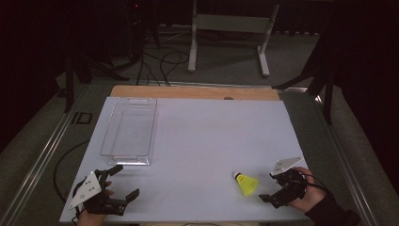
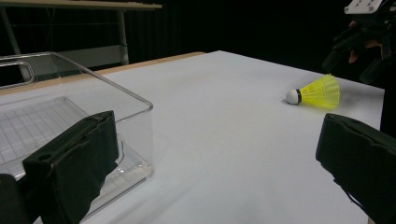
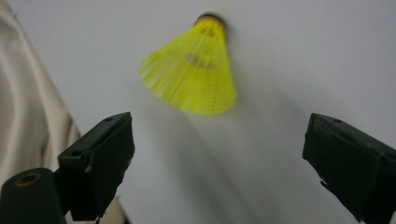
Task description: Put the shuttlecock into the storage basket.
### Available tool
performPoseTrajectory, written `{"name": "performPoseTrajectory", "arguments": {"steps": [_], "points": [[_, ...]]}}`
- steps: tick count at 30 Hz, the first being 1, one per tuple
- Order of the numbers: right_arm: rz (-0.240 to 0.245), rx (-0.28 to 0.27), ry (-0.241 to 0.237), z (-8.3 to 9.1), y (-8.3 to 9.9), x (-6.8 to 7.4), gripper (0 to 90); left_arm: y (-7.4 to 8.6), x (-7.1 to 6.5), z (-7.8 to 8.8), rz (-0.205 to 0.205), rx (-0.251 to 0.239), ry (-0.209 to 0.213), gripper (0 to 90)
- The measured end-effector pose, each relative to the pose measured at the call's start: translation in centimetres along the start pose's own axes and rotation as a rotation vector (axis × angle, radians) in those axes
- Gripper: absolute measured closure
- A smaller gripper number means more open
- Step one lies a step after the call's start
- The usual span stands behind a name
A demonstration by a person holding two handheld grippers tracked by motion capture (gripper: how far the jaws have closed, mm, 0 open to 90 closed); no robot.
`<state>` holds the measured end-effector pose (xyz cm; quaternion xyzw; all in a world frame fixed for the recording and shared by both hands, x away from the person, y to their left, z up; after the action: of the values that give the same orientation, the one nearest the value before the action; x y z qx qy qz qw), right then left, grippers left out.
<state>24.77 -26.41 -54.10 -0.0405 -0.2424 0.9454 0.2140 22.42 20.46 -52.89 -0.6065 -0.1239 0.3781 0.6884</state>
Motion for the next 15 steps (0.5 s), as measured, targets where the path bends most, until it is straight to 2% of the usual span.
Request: {"name": "performPoseTrajectory", "arguments": {"steps": [2, 6, 9, 15], "points": [[-0.001, 0.037, -0.004, -0.33, 0.17, 0.08, 9.0, -0.01, 0.00, 0.00, -0.001, 0.000, 0.000, 0.0], [-0.003, 0.063, -0.015, -0.62, 0.22, 0.19, 9.0, -0.02, 0.00, 0.03, -0.001, -0.002, -0.002, 0.0], [-0.004, 0.103, -0.033, -0.70, 0.25, 0.26, 9.1, 0.01, -0.02, -0.01, -0.001, 0.001, 0.001, 0.0], [-0.013, 0.165, -0.032, -0.84, 0.39, -0.08, 9.1, 0.05, -0.03, -0.04, 0.000, 0.004, 0.002, 0.0]]}}
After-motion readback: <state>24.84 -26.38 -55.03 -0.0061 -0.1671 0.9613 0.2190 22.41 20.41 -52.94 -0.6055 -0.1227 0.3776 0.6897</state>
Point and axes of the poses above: each handheld gripper's, and its own axes: z roughly backward along the jaws, y roughly out of its underside, x roughly to its left, the point moved 7 cm from there along -z, roughly forward along the jaws, and after that the axes turned 11 degrees about z, right-handed, at the moved point
